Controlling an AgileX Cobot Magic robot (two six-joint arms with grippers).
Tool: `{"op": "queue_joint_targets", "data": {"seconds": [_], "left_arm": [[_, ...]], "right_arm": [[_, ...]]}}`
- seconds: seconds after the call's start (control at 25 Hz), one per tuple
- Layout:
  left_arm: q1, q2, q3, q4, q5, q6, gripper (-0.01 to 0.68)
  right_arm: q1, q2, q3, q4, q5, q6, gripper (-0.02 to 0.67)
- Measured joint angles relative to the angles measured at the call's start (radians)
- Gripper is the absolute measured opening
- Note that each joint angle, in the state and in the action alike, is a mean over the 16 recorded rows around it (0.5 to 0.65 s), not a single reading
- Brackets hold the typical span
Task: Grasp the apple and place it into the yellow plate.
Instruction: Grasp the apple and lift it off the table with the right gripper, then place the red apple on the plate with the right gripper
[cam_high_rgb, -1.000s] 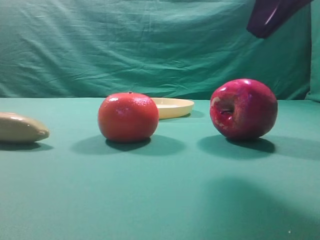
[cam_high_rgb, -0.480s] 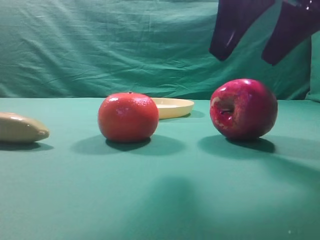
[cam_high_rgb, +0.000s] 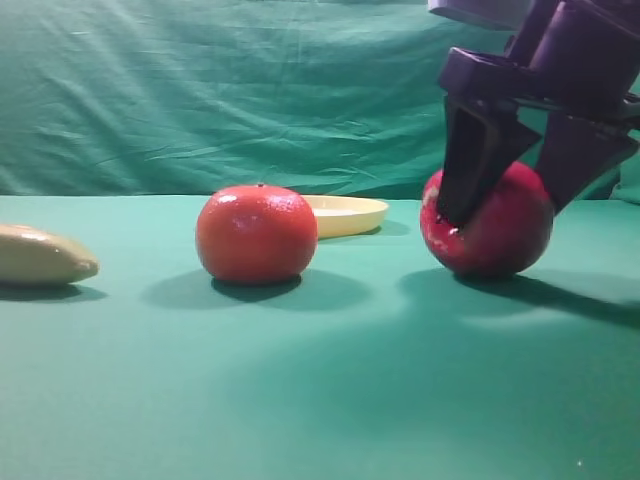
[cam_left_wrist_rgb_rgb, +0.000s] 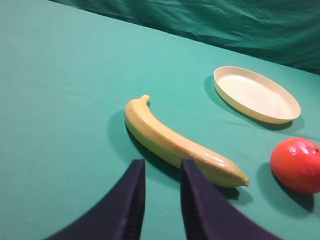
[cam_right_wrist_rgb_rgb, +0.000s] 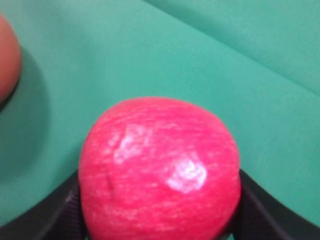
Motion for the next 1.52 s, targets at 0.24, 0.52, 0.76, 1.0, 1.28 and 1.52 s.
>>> {"op": "queue_joint_targets", "data": {"seconds": [0.24,0.52,0.76,1.0,1.28,1.52], "left_arm": [[0.000,0.000,0.000,0.000,0.000,0.000,0.157],[0.000,0.000,0.000,0.000,0.000,0.000,0.157],[0.000,0.000,0.000,0.000,0.000,0.000,0.157],[0.000,0.000,0.000,0.000,0.000,0.000,0.157],[0.000,0.000,0.000,0.000,0.000,0.000,0.157],[0.000,0.000,0.000,0.000,0.000,0.000,0.157]], "right_arm": [[0.001,0.082,-0.201,0.002,-0.043,-0.028,0.472],[0.016,0.266,-0.456,0.005,-0.065,-0.049,0.472],[0.034,0.416,-0.587,0.007,-0.044,-0.066,0.479],[0.047,0.479,-0.633,0.009,-0.024,-0.083,0.544],[0.040,0.415,-0.640,0.008,0.032,-0.087,0.598],[0.016,0.245,-0.640,0.004,0.156,-0.087,0.463]]}}
